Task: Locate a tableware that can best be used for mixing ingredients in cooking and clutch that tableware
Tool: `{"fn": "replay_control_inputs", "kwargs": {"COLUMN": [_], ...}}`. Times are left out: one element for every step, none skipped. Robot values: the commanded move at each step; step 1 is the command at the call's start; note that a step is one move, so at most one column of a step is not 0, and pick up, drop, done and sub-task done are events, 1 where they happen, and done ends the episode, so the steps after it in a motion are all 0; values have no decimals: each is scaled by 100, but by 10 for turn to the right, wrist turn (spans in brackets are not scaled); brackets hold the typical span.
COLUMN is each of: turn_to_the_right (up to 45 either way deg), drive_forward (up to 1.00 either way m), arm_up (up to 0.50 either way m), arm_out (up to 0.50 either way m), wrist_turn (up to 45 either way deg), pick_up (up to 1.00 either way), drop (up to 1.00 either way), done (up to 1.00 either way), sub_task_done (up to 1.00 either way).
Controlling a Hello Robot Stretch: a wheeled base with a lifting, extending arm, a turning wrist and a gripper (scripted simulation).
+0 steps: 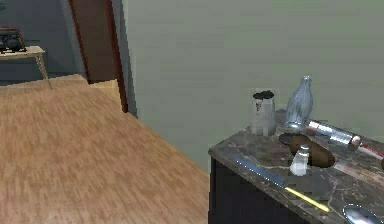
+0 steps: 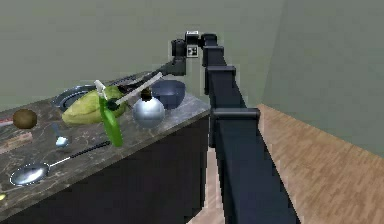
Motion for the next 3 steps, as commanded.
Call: {"fn": "replay_control_inputs", "kwargs": {"turn_to_the_right": [0, 0, 0], "drive_forward": [0, 0, 0], "arm_up": [0, 0, -12], "arm_out": [0, 0, 0], "wrist_turn": [450, 300, 0], "pick_up": [0, 0, 0], "drop": [0, 0, 0], "done": [0, 0, 0], "sub_task_done": [0, 0, 0]}}
